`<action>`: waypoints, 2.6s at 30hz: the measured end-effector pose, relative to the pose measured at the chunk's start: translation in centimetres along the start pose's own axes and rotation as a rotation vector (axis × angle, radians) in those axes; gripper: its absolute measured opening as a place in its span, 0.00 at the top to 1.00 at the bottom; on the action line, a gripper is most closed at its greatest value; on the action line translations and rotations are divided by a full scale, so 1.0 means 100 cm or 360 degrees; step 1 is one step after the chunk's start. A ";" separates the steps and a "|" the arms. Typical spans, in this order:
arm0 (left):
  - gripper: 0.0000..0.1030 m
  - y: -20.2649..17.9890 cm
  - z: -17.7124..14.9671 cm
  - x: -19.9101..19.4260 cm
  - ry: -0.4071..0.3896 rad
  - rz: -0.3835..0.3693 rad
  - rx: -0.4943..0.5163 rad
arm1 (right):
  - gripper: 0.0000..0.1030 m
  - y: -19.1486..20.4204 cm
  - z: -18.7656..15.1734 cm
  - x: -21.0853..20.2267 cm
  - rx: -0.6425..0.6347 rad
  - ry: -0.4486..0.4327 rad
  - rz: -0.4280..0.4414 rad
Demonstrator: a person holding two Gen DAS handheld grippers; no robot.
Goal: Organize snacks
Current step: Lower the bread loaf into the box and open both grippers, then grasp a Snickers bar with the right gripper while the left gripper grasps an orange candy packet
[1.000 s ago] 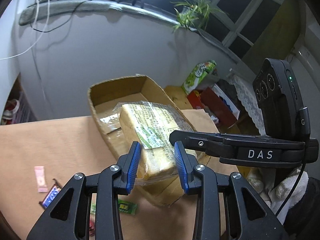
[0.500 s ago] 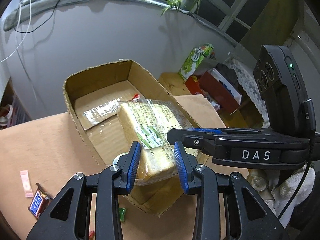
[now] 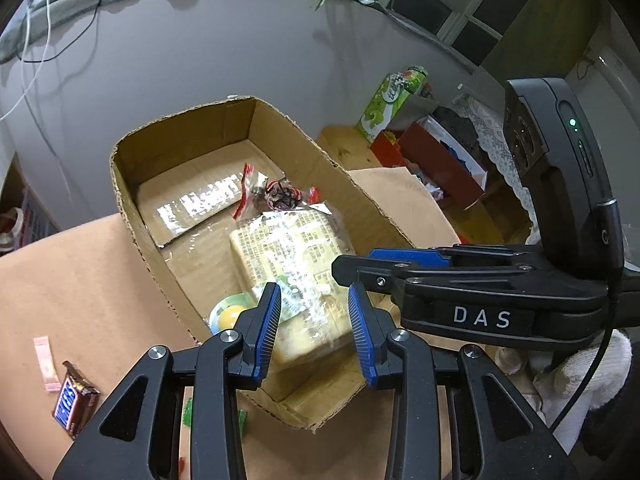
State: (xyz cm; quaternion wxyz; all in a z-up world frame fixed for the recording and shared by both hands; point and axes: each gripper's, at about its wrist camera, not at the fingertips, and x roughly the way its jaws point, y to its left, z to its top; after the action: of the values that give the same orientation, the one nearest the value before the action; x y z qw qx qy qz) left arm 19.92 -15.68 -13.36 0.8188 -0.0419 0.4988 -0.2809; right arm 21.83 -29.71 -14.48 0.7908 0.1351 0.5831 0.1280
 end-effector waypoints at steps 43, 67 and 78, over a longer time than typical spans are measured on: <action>0.67 0.149 -0.139 -0.141 -0.0047 0.0378 -0.0450 | 0.39 0.147 -0.102 -0.021 -0.0685 0.0008 0.0051; 0.67 0.158 -0.164 -0.103 0.0120 0.0361 -0.0187 | 0.53 0.225 -0.123 0.088 -0.0597 0.0442 0.0368; 0.67 0.151 -0.163 -0.084 0.0180 0.0355 0.0002 | 0.63 0.229 -0.111 0.122 -0.0559 0.0518 0.0282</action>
State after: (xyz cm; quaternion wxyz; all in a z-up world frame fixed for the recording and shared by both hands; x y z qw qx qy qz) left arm 9.64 4.68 -20.09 0.8157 0.0301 0.5455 -0.1903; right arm 13.67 -3.33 -20.15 0.6836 0.0241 0.6574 0.3162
